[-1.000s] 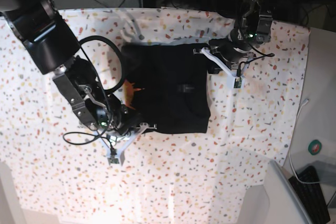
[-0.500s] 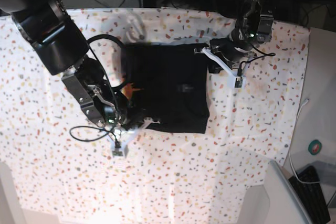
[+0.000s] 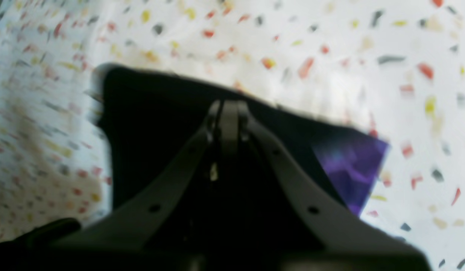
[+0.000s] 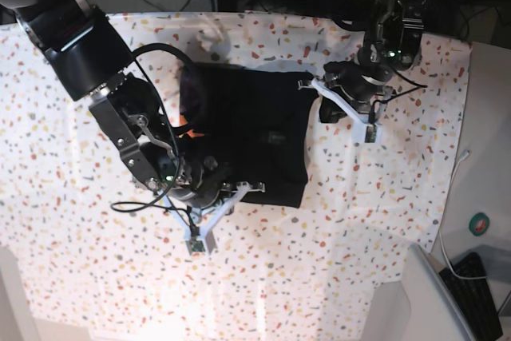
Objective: Layout the t-shirt on the table in an organized manner, then fold the t-shirt properly
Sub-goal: 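Grasp the folded shirt's edges with both grippers and flip it over, then rotate the folded shirt with the left gripper and square it up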
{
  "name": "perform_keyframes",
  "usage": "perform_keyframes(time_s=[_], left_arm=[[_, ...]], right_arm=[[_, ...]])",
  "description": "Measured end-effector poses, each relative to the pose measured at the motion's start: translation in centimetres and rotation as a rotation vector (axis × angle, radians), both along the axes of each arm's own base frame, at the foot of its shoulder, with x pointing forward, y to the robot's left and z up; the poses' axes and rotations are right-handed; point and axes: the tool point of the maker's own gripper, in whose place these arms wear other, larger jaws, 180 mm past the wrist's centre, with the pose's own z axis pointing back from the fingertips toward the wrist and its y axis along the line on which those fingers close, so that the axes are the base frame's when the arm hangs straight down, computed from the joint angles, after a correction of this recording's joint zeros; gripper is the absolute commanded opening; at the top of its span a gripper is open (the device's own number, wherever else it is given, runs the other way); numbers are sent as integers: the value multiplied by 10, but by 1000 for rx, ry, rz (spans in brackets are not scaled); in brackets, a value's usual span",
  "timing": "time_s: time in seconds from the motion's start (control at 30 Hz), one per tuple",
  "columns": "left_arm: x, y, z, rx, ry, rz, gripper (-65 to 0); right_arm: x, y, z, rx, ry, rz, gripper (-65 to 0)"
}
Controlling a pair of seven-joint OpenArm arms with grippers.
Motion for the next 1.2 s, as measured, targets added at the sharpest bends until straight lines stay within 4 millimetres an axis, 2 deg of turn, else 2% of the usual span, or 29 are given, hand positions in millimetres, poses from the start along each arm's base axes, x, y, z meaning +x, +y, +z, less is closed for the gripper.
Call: perform_keyframes(time_s=[0.07, 0.17, 0.2, 0.27, 0.3, 0.37, 0.4, 0.43, 0.6, 0.67, 0.83, 0.9, 1.0, 1.13, 1.2], left_arm=[[4, 5, 29, 14, -13, 1, -650], [16, -1, 65, -2, -23, 5, -650], [24, -6, 72, -16, -29, -3, -650], [36, -17, 70, -55, 22, -22, -650], [44, -17, 64, -71, 36, -11, -540], [49, -7, 45, -70, 94, 33, -207], [47, -3, 34, -57, 127, 41, -74], [44, -3, 25, -62, 158, 40, 0], [46, -28, 7, -98, 161, -114, 0], [51, -28, -1, -117, 137, -98, 0], [42, -22, -35, -131, 210, -60, 0], [50, -24, -37, -148, 211, -54, 0], [57, -38, -39, -143, 215, -90, 0], [56, -57, -40, -140, 217, -151, 0], [55, -59, -41, -146, 222, -155, -132]], right_arm=[[1, -3, 6, 3, -7, 7, -650], [0, -19, -2, -30, 2, -12, -650], [-2, -21, -5, -35, 10, -14, -650], [-8, -24, -12, -41, 32, -13, -650], [-9, -26, -13, -44, 32, -16, -650], [-10, -28, -15, -48, 34, -16, -650], [-11, -28, -15, -46, 33, -17, -650], [-11, -29, -16, -49, 34, -18, -650], [-18, -50, -27, -87, 51, -29, -650], [-20, -61, -31, -109, 62, -36, -650], [-18, -71, -30, -97, 58, -66, -650], [-19, -84, -32, -72, 68, -120, -650], [-21, -114, -36, -73, 83, -206, -650], [-25, -130, -34, -45, 83, -266, -650], [-29, -140, -24, -31, 57, -283, -650]])
